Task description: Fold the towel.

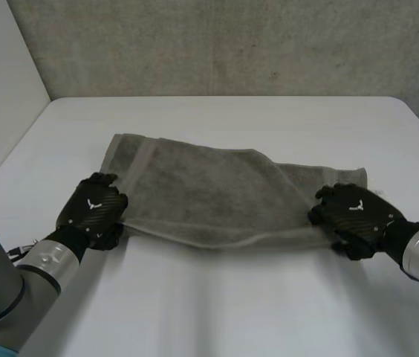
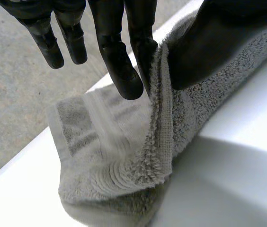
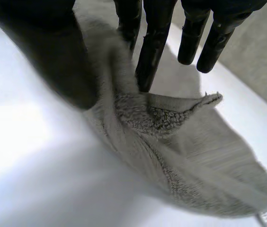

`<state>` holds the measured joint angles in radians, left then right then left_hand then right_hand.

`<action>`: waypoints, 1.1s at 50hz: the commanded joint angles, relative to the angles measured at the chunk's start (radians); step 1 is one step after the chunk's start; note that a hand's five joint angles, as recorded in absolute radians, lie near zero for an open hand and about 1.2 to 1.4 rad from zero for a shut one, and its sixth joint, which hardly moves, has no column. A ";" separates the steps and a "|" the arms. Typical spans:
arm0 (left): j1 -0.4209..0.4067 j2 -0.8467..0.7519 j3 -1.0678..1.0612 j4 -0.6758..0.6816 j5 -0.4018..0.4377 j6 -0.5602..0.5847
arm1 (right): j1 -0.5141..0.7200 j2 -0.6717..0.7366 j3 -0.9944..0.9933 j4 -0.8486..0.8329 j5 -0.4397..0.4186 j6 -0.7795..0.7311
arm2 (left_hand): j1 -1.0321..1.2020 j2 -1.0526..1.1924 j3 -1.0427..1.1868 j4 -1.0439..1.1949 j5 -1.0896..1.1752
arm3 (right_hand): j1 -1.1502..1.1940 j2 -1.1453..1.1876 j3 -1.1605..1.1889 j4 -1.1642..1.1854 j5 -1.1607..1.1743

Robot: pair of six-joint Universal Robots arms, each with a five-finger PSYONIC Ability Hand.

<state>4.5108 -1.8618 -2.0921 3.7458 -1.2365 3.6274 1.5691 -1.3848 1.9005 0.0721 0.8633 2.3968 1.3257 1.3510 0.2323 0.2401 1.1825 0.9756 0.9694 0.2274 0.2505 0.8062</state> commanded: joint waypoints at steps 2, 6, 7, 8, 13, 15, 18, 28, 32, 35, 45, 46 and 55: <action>0.005 0.001 0.011 -0.006 -0.003 0.031 | -0.009 0.035 -0.008 0.046 -0.024 -0.073 | 0.071 0.045 -0.058 -0.066 0.039 | -0.529 -0.522 -0.053 -0.076 -0.534; 0.004 0.001 0.004 -0.006 -0.003 0.031 | -0.009 0.036 -0.006 0.046 -0.026 -0.093 | 0.071 0.045 -0.058 -0.066 0.039 | -0.612 -0.605 -0.053 -0.076 -0.617; 0.004 0.001 0.003 -0.006 -0.003 0.031 | -0.009 0.036 -0.006 0.046 -0.026 -0.093 | 0.071 0.045 -0.058 -0.066 0.039 | -0.612 -0.606 -0.053 -0.076 -0.617; 0.004 0.003 0.001 -0.006 -0.003 0.033 | -0.007 0.036 -0.006 0.046 -0.026 -0.105 | 0.071 0.045 -0.058 -0.066 0.039 | -0.615 -0.608 -0.053 -0.076 -0.620; 0.004 0.007 0.000 -0.006 -0.003 0.033 | -0.007 0.033 -0.012 0.046 -0.026 -0.142 | 0.071 0.045 -0.058 -0.066 0.039 | -0.588 -0.582 -0.053 -0.076 -0.593; 0.004 0.013 0.003 -0.006 -0.003 0.033 | -0.006 0.033 -0.012 0.044 -0.024 -0.137 | 0.071 0.045 -0.058 -0.066 0.039 | -0.574 -0.567 -0.053 -0.076 -0.579; 0.004 0.013 0.001 -0.006 -0.003 0.031 | -0.006 0.033 -0.008 0.043 -0.023 -0.137 | 0.071 0.045 -0.058 -0.066 0.039 | -0.571 -0.564 -0.053 -0.076 -0.576; -0.002 0.013 -0.002 -0.006 -0.003 0.031 | 0.042 0.026 0.023 0.008 -0.017 -0.134 | 0.071 0.045 -0.058 -0.066 0.039 | -0.462 -0.456 -0.053 -0.076 -0.467; -0.004 0.013 -0.002 -0.006 -0.003 0.033 | 0.074 0.004 0.040 -0.011 -0.003 -0.136 | 0.071 0.045 -0.058 -0.066 0.039 | -0.403 -0.397 -0.053 -0.076 -0.408; -0.004 0.013 -0.002 -0.006 -0.003 0.033 | 0.100 -0.008 0.052 -0.018 0.016 -0.139 | 0.071 0.045 -0.058 -0.066 0.039 | -0.406 -0.400 -0.053 -0.076 -0.411; -0.005 0.015 -0.005 -0.006 -0.003 0.033 | 0.186 0.001 0.074 -0.147 0.137 -0.151 | 0.071 0.045 -0.058 -0.066 0.039 | -0.218 -0.212 -0.053 -0.076 -0.223; -0.005 0.015 -0.005 -0.006 -0.003 0.033 | 0.203 0.006 0.074 -0.161 0.146 -0.159 | 0.071 0.045 -0.058 -0.066 0.039 | -0.050 -0.044 -0.053 -0.076 -0.055; -0.001 0.016 -0.003 -0.006 -0.003 0.033 | 0.218 0.001 0.061 -0.195 0.171 -0.169 | 0.071 0.045 -0.058 -0.066 0.039 | 0.421 0.427 -0.053 -0.076 0.416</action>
<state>4.5065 -1.8453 -2.0955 3.7398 -1.2396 3.6602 1.7900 -1.3792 1.9730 -0.1029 1.0248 2.2215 1.3257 1.3510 0.2323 0.2401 1.1846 1.3291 1.3107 0.2274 0.2505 1.1654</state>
